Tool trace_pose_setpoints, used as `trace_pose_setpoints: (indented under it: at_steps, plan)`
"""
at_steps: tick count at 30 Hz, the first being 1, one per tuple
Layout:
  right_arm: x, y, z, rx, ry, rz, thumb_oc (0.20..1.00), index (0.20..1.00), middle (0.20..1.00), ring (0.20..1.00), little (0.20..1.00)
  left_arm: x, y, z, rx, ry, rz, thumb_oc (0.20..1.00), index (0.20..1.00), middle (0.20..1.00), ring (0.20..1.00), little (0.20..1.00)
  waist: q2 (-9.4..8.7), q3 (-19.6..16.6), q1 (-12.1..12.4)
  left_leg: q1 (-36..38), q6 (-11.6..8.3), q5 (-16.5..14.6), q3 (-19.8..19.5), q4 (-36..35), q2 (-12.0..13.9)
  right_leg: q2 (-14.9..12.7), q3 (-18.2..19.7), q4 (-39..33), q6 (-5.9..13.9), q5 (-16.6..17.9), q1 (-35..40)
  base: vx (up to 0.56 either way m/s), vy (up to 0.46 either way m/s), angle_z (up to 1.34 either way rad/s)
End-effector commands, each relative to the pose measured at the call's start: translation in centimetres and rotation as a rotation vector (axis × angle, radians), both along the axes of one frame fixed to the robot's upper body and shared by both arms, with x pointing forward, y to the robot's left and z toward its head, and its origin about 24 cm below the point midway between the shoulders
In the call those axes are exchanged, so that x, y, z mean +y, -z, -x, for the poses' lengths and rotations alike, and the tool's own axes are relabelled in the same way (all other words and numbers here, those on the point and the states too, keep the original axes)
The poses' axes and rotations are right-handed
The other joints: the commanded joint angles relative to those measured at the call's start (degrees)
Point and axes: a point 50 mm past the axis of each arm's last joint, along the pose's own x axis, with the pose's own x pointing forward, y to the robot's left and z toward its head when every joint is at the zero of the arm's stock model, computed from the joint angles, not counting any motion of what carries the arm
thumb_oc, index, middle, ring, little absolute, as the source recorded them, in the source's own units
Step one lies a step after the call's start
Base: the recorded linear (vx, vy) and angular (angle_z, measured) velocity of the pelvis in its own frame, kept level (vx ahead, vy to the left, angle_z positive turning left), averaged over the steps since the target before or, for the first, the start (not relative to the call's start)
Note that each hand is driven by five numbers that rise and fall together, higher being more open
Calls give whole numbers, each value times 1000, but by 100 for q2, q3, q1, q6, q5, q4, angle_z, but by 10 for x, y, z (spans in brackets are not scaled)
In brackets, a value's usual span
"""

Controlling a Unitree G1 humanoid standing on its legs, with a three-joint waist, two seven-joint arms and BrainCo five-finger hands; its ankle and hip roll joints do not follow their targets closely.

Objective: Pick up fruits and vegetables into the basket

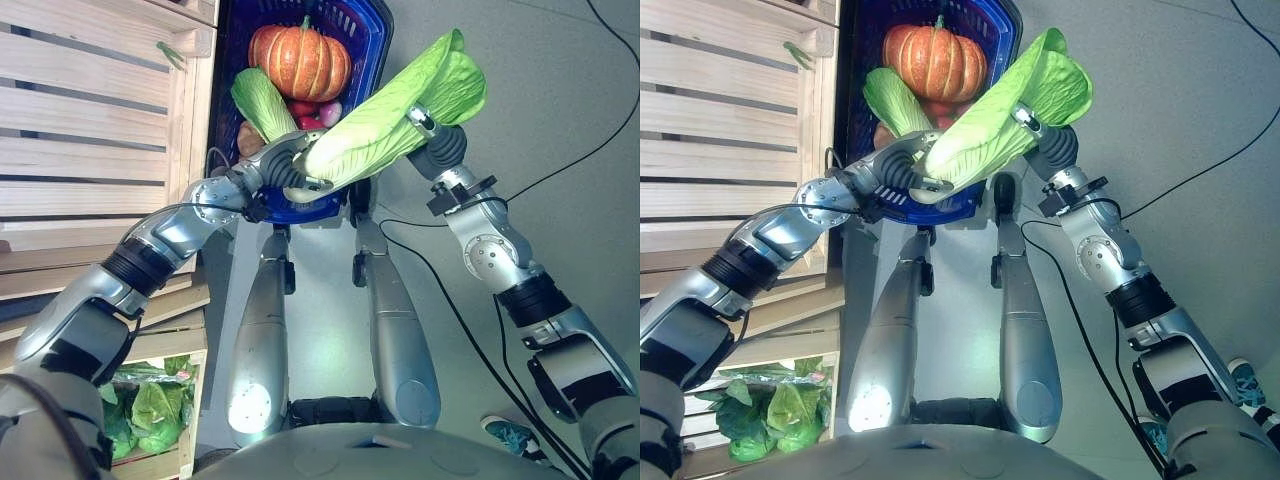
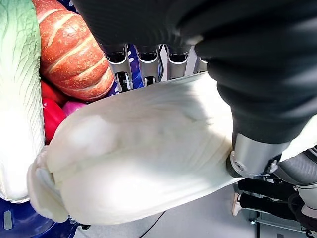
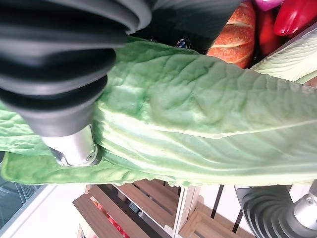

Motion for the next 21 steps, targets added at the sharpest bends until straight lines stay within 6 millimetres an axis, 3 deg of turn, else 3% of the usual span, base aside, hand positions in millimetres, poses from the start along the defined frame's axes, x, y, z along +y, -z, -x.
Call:
trace_pose_setpoints:
  at_steps: [1,11,21]
  plan:
    - [38,-38,31,-242,-240,-63,200,200,200,200,200,6,22,8,51,-44,47,1000,1000,1000,1000,1000,75,-187,-3,159,69,316,90,-741,-154,186,-463,400,514,-560,328,0,0,0]
    - [38,-30,26,-226,-190,-92,200,200,200,200,200,30,10,7,-53,-244,710,1000,1000,1000,1000,1000,29,-187,84,194,81,344,-1,-757,-216,229,-476,396,480,-597,381,0,0,0]
    - [37,-31,25,-214,-126,-74,200,200,200,200,200,48,8,8,-77,-357,947,1000,1000,1000,1000,1000,31,-187,118,190,71,346,-42,-706,-274,244,-478,441,405,-665,399,0,0,0]
